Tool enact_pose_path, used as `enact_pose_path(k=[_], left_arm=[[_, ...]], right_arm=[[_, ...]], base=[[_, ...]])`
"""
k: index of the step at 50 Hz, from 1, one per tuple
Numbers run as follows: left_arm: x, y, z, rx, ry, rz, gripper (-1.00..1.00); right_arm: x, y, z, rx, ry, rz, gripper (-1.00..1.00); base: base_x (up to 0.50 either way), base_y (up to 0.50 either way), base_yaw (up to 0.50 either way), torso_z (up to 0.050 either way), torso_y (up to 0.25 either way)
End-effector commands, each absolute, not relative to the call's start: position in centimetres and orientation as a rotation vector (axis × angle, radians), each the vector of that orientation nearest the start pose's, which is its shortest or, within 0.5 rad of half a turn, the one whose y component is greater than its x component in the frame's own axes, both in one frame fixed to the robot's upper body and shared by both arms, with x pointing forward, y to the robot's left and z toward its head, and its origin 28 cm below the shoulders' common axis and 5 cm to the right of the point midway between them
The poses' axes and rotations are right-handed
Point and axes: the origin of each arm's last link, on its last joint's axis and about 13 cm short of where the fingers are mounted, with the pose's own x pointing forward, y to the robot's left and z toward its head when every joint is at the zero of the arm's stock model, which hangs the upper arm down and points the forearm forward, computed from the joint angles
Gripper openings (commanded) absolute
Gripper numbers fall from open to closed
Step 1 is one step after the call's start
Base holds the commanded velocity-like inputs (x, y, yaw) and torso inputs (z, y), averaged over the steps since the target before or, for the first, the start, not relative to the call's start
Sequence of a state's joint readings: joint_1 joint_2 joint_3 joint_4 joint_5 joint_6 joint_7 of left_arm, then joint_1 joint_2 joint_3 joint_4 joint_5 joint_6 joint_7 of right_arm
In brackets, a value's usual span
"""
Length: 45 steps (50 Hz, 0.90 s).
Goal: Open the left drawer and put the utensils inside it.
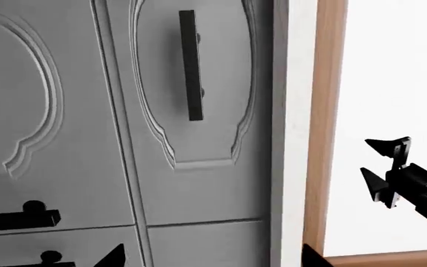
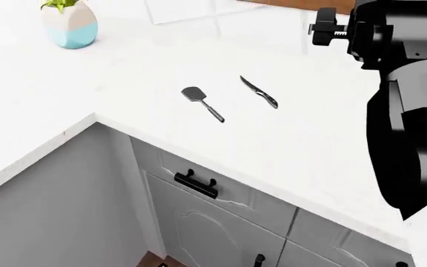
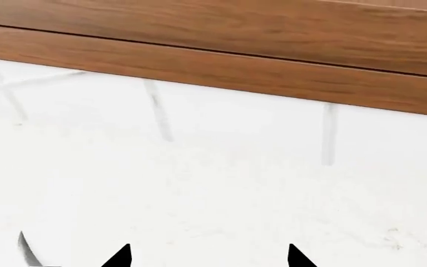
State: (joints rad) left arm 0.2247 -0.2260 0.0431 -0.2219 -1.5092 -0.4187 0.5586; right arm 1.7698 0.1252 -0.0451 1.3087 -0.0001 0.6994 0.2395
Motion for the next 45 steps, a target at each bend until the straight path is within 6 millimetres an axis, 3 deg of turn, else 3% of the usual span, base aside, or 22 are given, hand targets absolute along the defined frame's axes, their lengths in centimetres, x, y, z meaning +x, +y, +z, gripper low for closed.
enact_pose_path(k=[1,12,45], left_arm=[[11.41,21.74,-5.23,-1.486,0.35,-0.41,1.0],[11.42,21.71,-5.2,-1.485,0.354,-0.409,1.0],[11.37,21.78,-5.49,-1.485,0.355,-0.4,1.0]], right_arm=[[41.75,-15.16,33.6,-0.037,0.244,-0.373,1.0],[41.85,-15.12,33.26,-0.09,0.239,-0.392,1.0],[41.95,-15.01,32.86,-0.107,0.241,-0.368,1.0]], base=[[0.44,0.24,0.0,0.0,0.0],[0.2,0.11,0.0,0.0,0.001],[0.0,0.0,0.5,0.0,0.0]])
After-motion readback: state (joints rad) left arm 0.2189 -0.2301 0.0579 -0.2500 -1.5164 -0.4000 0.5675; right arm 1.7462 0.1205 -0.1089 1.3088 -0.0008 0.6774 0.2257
